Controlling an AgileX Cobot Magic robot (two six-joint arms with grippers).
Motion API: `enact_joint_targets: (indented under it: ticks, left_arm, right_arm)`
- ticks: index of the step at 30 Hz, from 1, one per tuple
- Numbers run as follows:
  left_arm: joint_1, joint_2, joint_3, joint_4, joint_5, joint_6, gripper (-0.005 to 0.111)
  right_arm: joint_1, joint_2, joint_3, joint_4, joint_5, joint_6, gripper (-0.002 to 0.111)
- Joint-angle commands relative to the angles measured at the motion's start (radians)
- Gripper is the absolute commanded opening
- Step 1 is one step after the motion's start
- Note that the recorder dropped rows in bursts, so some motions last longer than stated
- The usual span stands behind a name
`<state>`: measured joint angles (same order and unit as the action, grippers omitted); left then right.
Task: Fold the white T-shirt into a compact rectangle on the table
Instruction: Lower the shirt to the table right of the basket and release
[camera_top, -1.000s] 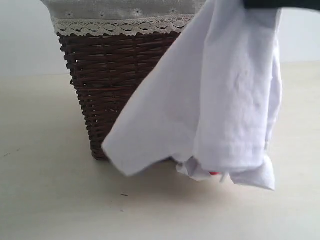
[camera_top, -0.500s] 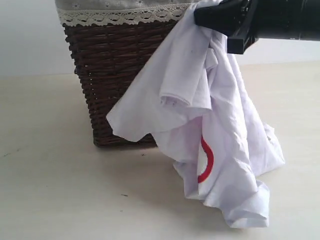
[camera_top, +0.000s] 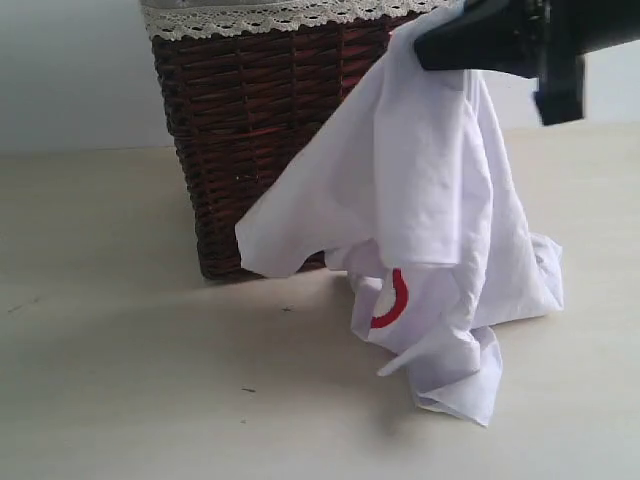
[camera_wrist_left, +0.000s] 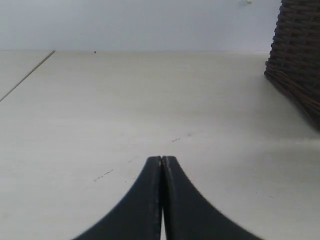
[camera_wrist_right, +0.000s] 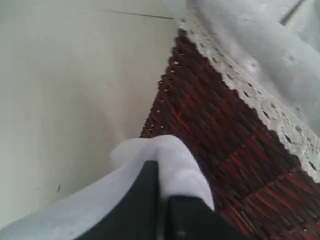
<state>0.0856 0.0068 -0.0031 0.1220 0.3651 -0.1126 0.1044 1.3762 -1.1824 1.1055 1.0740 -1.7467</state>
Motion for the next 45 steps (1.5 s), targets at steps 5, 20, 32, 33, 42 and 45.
enact_joint_targets:
  ticks: [5,20,32,33,42,45]
  left_arm:
    - [0.000,-0.007,0.003,0.004,-0.004,0.001,0.000]
    - [0.000,-0.007,0.003,0.004,-0.004,0.001,0.000]
    - [0.000,-0.007,0.003,0.004,-0.004,0.001,0.000]
    - [0.000,-0.007,0.003,0.004,-0.004,0.001,0.000]
    - [0.000,-0.007,0.003,0.004,-0.004,0.001,0.000]
    - [0.000,-0.007,0.003,0.004,-0.004,0.001,0.000]
  right_arm:
    - [0.001,-0.201,-0.011,0.314,0.123,-0.073,0.000]
    - [0.260,-0.174,-0.011,0.639,0.144,-0.051,0.000]
    - [0.272,-0.140,-0.011,-0.132,-0.352,0.316,0.000]
    - [0.272,-0.140,-0.011,-0.229,-0.348,0.364,0.000]
    - [0.233,-0.113,-0.011,-1.096,-0.247,0.851,0.000]
    - [0.197,-0.092,-0.011,-1.189,-0.177,0.913,0.000]
